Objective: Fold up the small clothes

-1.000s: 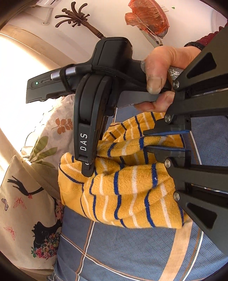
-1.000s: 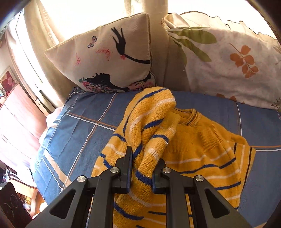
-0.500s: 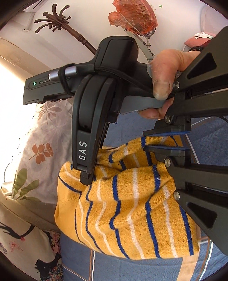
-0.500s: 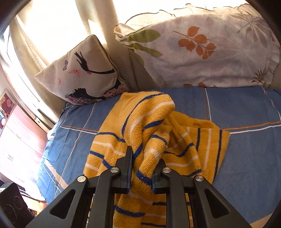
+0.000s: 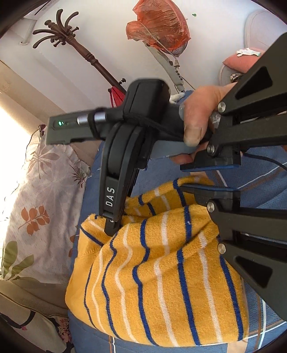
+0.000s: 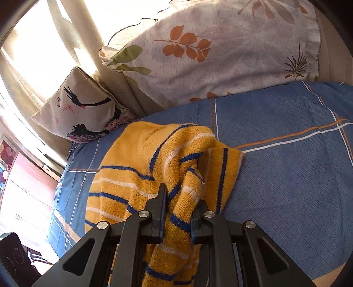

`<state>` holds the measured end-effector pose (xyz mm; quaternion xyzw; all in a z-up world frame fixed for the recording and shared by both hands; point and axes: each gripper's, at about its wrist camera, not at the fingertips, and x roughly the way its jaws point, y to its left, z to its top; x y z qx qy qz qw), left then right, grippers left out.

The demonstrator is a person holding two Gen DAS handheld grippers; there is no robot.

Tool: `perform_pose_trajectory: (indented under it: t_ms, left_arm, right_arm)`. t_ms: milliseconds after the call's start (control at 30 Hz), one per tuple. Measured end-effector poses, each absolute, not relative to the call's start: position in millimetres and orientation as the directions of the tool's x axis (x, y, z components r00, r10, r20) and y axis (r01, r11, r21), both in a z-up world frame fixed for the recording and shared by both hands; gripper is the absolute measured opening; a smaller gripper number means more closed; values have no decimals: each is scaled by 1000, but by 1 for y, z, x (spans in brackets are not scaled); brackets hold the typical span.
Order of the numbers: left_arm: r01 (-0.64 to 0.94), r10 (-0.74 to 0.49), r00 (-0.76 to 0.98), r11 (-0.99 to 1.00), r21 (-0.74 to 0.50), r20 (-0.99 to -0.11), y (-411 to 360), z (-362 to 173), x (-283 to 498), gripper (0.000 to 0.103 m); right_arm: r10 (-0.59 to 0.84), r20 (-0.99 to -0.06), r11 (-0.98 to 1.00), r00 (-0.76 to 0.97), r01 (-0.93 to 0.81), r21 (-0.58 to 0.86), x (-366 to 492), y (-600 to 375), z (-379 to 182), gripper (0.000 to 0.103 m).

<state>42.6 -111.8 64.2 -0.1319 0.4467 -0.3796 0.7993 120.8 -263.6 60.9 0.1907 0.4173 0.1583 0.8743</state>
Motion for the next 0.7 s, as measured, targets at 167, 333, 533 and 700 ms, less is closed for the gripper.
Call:
perform_pose_trajectory:
  t_ms: [167, 333, 533, 700]
  left_arm:
    - [514, -738, 325, 662, -545, -591, -92, 78, 22, 32]
    - [463, -641, 454, 763, -451, -619, -63, 85, 14, 47]
    - [368, -561, 525, 828, -423, -641, -26, 76, 19, 47]
    - [332, -549, 526, 835, -438, -649, -5, 67, 19, 47]
  right_arm:
    - [484, -655, 842, 580, -104, 530, 122, -278, 49, 21]
    - [416, -635, 863, 651, -63, 500, 102, -297, 61, 37]
    - [420, -569, 874, 707, -146, 464, 61, -288, 91, 50]
    - [492, -633, 857, 598, -203, 474, 58, -249, 66, 67]
